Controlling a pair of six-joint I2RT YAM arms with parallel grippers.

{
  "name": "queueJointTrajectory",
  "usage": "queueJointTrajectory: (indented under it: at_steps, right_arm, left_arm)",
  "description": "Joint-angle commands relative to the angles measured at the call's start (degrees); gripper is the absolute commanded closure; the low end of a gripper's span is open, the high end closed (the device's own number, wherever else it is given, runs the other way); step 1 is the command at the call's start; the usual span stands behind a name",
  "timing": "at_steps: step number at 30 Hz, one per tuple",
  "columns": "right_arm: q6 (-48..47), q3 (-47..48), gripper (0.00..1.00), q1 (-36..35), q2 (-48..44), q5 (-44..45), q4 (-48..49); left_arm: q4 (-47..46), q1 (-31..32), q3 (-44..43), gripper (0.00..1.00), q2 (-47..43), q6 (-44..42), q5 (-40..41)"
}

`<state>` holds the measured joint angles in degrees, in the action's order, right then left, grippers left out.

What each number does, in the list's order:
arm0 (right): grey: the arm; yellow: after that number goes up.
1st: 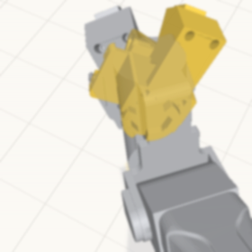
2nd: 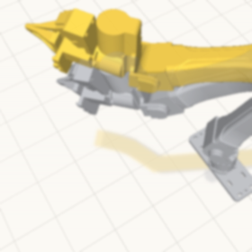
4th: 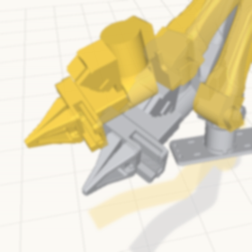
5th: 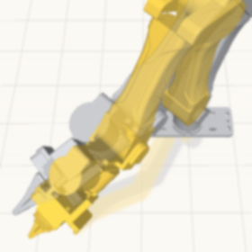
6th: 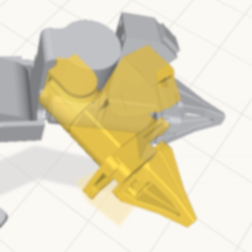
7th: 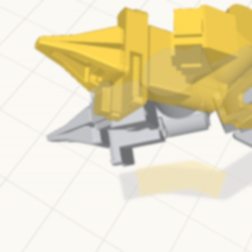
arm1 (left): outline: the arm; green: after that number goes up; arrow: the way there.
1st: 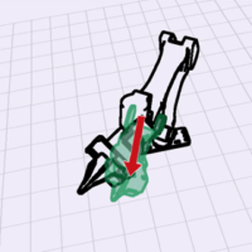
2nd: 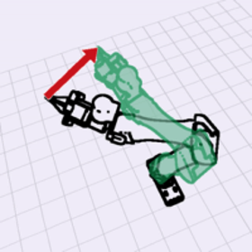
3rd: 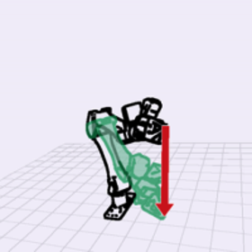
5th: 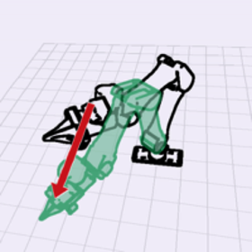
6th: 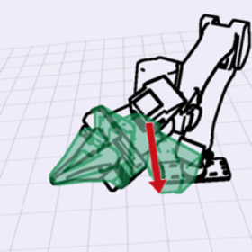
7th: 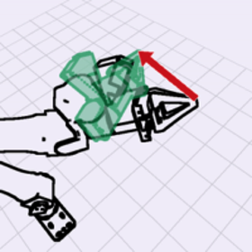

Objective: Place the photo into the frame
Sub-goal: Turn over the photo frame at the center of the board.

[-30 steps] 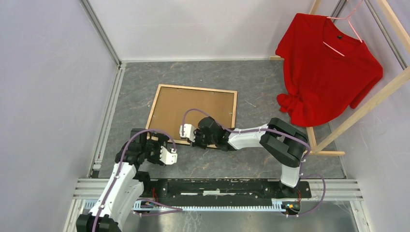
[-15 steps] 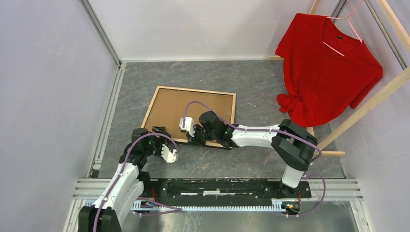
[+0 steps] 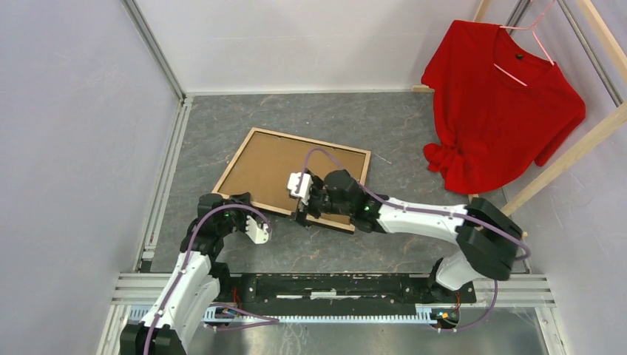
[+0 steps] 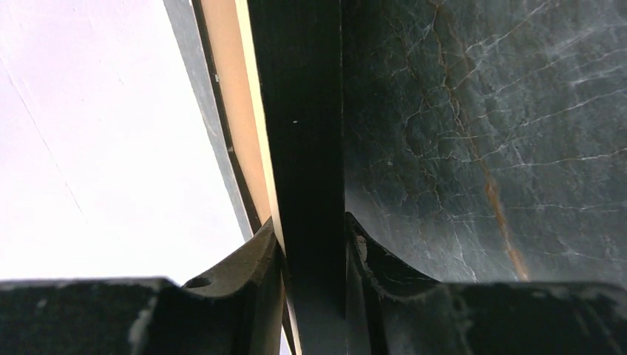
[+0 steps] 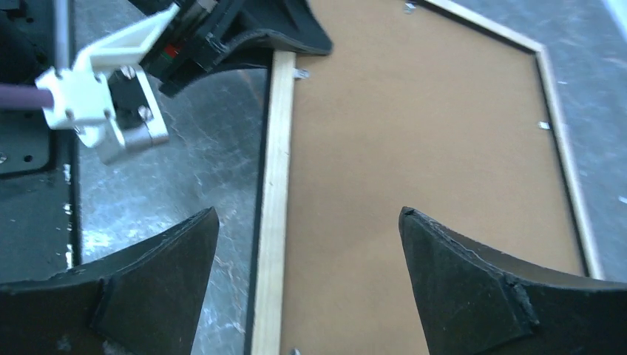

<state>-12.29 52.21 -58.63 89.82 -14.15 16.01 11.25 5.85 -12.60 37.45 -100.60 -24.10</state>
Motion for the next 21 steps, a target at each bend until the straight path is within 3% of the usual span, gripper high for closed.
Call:
queueJointTrajectory:
  at_steps: [1,4,8,11,15,21]
  right_arm:
    - [-5.6,-8.0,0.02,-2.0,-7.9,11.5,7.0]
    - [-7.6,-14.2,0.02,-2.9,-14.5,16.7,12.4]
    - [-1.9,-19.5,0.02,-2.9,-21.5,21.0,16.9]
    - [-8.3,-15.7,0.02,-3.2,-21.2,12.6,8.7]
    - [-14.8,-8.3,0.02,-6.8,-16.3,18.6,-2.7]
    - [-17.2,-7.2,0.02,-8.7,-16.6,21.6,-4.7]
  left_arm:
    - [1.7,0.2,-3.4,0.73,-2.4,-1.3,-2.9]
    - [4.4,0.3,-6.7,0.69,-2.4,1.1,-3.8]
    - [9.9,0.4,-12.0,0.67,-0.7,4.9,-4.3]
    - [15.1,0.4,-17.4,0.66,1.4,7.4,-4.7]
    - [17.8,0.5,-21.2,0.66,2.7,10.2,-5.2]
    - [20.3,0.5,-23.5,0.65,2.8,11.4,-5.3]
